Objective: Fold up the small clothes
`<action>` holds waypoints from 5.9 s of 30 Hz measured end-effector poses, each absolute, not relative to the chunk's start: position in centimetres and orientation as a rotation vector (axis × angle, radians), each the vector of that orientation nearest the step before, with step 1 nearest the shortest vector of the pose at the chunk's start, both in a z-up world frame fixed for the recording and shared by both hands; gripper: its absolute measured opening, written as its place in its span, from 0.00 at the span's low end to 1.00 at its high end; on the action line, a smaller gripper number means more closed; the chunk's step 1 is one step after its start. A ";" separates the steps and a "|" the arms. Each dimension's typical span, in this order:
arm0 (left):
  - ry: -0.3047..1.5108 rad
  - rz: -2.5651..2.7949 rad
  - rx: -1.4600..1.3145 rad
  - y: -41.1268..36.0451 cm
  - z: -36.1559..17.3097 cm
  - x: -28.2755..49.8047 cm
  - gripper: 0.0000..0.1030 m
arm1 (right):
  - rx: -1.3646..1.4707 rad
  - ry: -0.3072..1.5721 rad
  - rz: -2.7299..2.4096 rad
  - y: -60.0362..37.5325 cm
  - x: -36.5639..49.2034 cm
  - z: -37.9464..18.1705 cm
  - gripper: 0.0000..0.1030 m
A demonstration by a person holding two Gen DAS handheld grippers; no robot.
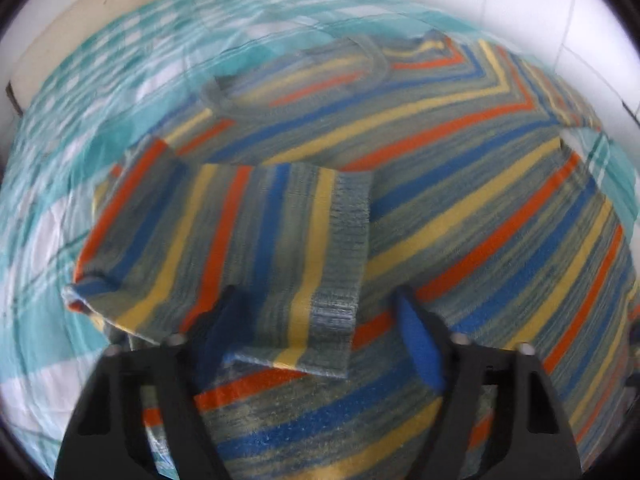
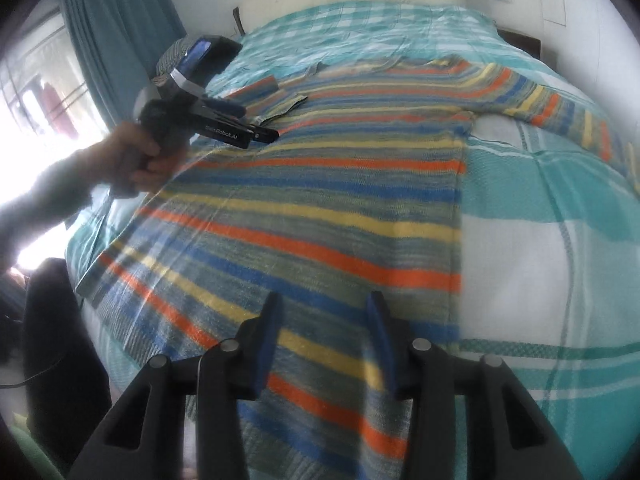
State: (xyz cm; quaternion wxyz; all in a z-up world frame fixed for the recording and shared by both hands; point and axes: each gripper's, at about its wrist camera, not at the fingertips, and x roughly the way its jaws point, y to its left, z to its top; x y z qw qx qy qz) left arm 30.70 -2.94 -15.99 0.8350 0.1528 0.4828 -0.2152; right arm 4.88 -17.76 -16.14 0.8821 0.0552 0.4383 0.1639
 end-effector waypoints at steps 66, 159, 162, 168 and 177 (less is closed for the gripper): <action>0.862 0.059 -0.396 22.6 -8.9 14.9 0.93 | 0.165 0.611 0.081 -22.8 2.8 -11.0 0.73; 1.078 0.053 -0.127 16.9 -16.6 16.5 1.00 | 0.129 0.836 -0.193 -24.8 6.4 -17.0 0.96; 1.086 0.063 -0.078 16.3 -16.7 16.5 1.00 | 0.098 0.839 -0.198 -24.3 6.5 -17.3 0.99; 1.083 0.058 -0.059 16.2 -16.5 16.4 1.00 | 0.100 0.841 -0.199 -24.0 6.7 -17.6 1.00; 0.848 0.087 -0.131 17.3 -12.1 14.6 0.99 | 0.081 0.833 -0.193 -24.0 6.5 -17.8 1.00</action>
